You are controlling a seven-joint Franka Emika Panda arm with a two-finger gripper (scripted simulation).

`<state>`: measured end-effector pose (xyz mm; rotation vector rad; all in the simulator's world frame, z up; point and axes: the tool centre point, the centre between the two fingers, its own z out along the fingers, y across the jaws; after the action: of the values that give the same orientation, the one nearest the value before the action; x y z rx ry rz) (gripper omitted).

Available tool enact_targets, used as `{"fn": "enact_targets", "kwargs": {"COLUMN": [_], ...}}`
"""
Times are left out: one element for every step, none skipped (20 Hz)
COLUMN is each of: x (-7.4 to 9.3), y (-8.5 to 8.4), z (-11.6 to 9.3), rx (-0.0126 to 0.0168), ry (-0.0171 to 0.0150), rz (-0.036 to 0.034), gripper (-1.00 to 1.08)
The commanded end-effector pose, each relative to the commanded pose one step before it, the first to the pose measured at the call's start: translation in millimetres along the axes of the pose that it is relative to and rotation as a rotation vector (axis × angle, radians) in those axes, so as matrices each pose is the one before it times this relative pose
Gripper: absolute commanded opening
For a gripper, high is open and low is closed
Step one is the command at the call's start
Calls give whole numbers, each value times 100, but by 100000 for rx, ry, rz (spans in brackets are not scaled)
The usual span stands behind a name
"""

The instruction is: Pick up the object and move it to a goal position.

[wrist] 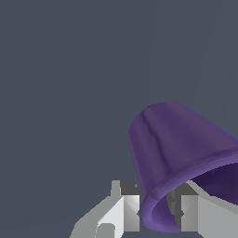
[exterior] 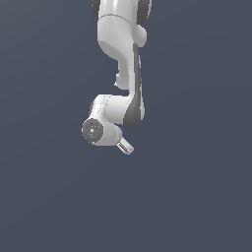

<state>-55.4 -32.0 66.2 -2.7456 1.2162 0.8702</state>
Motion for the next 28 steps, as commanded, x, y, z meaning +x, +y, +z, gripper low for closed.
{"fn": "enact_targets", "kwargs": {"x": [-1,8,-31,-93,-155,-218,-283,-349,-428,-489,-563,-653,-719,-804,-861,-936,-969,-995,-987,-1000,-983,-993,-976,-985,-965,-959,-967,-945], "y": [-5,6,-11,-32,-53,-74,-96,-119,-164,-167,-193,-241,-247,-294,-296,-340,-335,-363,-344,-367,-347,-369,-349,-371,-351,-352,-372,-354], "z": [55,-40,-21,-64,-107,-150,-194,-240,-274,-337,-389,-430,-498,-536,-598,-630,-677,-674,-693,-680,-693,-678,-691,-675,-686,-683,-667,-676], "rx": [-44,34,0,0,0,0,0,0,-40,0,0,-40,0,-41,0,-41,0,-41,0,-40,0,-39,0,-37,0,0,-31,0], "ry": [-57,31,0,0,0,0,0,0,3,0,0,3,0,4,0,6,0,6,0,6,0,6,0,4,0,0,-1,0], "rz": [8,16,0,0,0,0,0,0,-28,0,0,-28,0,-27,0,-26,0,-26,0,-27,0,-29,0,-32,0,0,-38,0], "gripper": [-100,-100,-100,-100,-100,-100,-100,-100,-100,-100,-100,-100,-100,-100,-100,-100,-100,-100,-100,-100,-100,-100,-100,-100,-100,-100,-100,-100]}}
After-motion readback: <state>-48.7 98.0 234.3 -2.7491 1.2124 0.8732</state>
